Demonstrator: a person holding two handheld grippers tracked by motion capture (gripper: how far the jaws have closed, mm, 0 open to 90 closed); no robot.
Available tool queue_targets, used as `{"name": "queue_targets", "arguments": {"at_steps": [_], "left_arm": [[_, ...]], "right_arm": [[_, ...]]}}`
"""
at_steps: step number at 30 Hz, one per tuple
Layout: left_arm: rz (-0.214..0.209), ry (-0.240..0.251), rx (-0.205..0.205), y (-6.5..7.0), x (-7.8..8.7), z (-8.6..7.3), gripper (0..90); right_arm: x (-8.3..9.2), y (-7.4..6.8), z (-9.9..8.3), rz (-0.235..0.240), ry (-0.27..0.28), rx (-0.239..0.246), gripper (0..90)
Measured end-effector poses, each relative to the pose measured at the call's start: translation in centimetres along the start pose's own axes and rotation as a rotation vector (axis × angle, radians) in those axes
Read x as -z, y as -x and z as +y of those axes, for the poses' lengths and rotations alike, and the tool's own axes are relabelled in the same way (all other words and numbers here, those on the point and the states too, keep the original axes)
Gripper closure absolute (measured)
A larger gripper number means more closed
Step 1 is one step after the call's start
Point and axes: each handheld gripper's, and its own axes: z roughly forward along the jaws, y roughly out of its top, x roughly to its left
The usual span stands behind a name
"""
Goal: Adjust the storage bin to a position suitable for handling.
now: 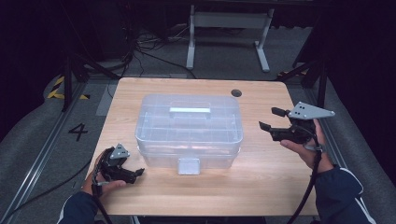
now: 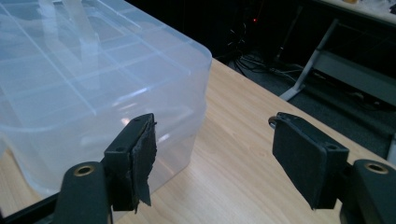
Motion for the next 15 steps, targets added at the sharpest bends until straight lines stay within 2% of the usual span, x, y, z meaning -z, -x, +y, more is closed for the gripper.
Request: {"name": "queue_targets", "arguments": {"at_steps": [9,15], "left_arm": [[0.000,0.000,0.000,0.0,0.0,0.0,0.5],[0.000,-0.001,-0.002,0.0,0.0,0.0,0.4]], "right_arm": [[-2.2,-1.5,2.9,0.050,0.007,0.034,30.9],[-4.3,-3.3,4.3,0.103,-0.014,0.073,30.9]]}}
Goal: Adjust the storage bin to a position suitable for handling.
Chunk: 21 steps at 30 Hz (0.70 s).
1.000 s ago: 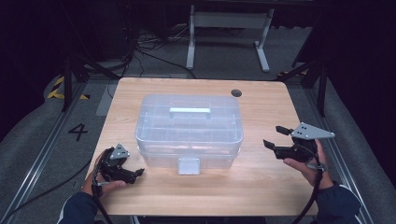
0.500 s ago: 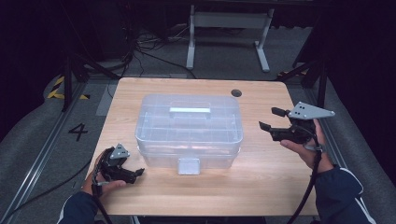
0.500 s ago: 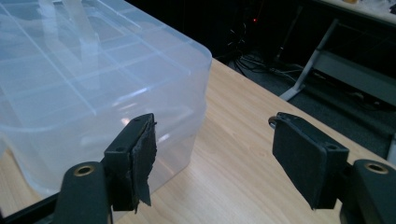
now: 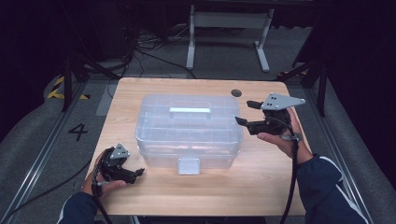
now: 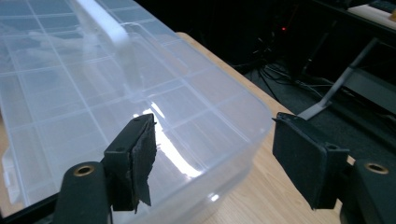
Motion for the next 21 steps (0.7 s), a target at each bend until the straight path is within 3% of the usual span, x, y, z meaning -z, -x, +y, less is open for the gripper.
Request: {"name": "queue_targets", "arguments": {"at_steps": [21], "left_arm": [[0.000,0.000,0.000,0.0,0.0,0.0,0.5]], "right_arm": [[-3.2,-2.0,2.3,0.096,-0.015,0.050,35.9]]}}
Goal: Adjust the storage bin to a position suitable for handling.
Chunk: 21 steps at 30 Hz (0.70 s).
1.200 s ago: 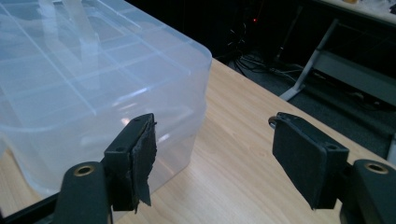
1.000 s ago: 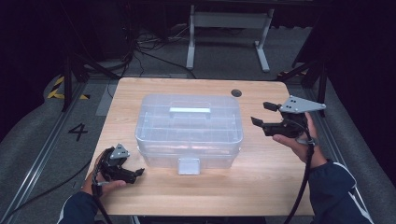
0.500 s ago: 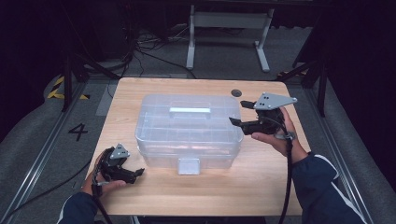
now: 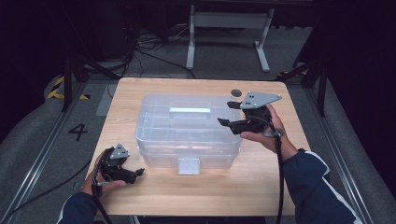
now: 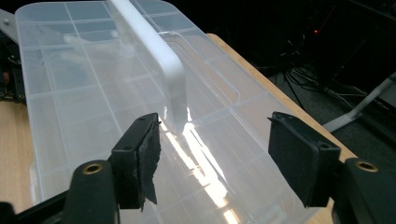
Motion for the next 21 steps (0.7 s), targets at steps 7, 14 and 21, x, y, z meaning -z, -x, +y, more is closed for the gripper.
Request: {"name": "queue_targets", "arguments": {"at_steps": [7,14,21], "left_arm": [[-0.006,0.001,0.000,0.0,0.0,0.0,0.6],[-0.004,0.002,0.002,0.0,0.0,0.0,0.6],[-0.005,0.001,0.002,0.0,0.0,0.0,0.6]], "right_arm": [[-0.9,-0.5,1.0,0.017,-0.017,0.034,44.3],[-1.4,-1.1,1.6,0.035,-0.023,0.057,50.7],[-2.1,-1.3,2.2,0.042,-0.051,0.083,55.3]]}}
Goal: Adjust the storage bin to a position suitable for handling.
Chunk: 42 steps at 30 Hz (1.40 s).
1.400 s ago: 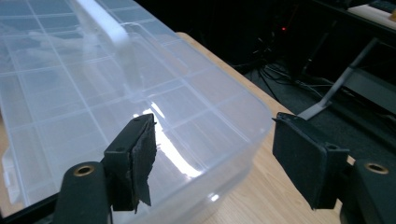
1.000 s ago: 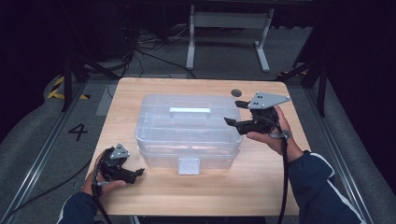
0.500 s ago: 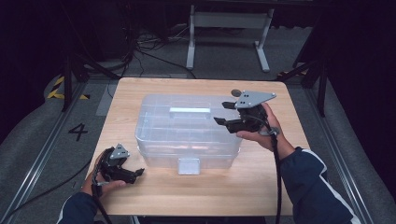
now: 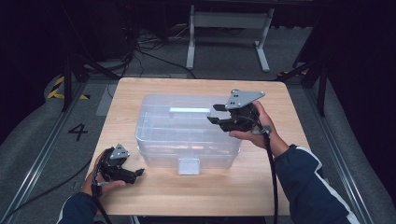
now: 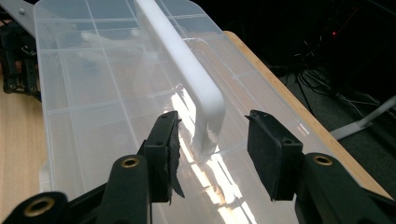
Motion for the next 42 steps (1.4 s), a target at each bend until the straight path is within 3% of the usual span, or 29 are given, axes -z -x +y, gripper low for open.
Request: {"name": "queue_targets", "arguments": {"at_steps": [7,16,22,29,33,34,35,37,42], "left_arm": [[0.000,0.000,0.000,0.0,0.0,0.0,0.6],[-0.001,0.000,-0.001,0.0,0.0,0.0,0.5],[0.000,0.000,-0.001,0.0,0.0,0.0,0.5],[0.004,0.000,0.004,0.0,0.1,0.0,1.4],[0.014,0.015,0.024,-0.1,0.3,-0.1,7.4],[0.027,0.025,0.024,-0.1,0.5,-0.1,12.0],[0.013,0.026,0.036,-0.1,0.6,-0.1,17.0],[0.015,0.033,0.021,-0.1,0.9,-0.1,24.6],[0.037,0.077,0.023,0.2,2.1,0.0,29.8]], "right_arm": [[-0.5,-0.1,0.5,-0.002,-0.032,0.022,63.5],[-1.1,-0.1,0.9,-0.019,-0.058,0.034,67.1],[-1.6,-0.2,1.1,-0.002,-0.065,0.043,73.7],[-1.6,-0.2,1.3,0.004,-0.070,0.045,75.0],[-1.6,-0.1,1.4,0.006,-0.072,0.045,75.1],[-1.6,-0.1,1.4,0.007,-0.073,0.045,75.1],[-1.6,-0.1,1.4,0.008,-0.074,0.047,75.2],[-1.6,0.0,1.5,0.015,-0.079,0.044,75.2],[-1.5,0.4,1.8,0.018,-0.080,0.035,74.9]]}}
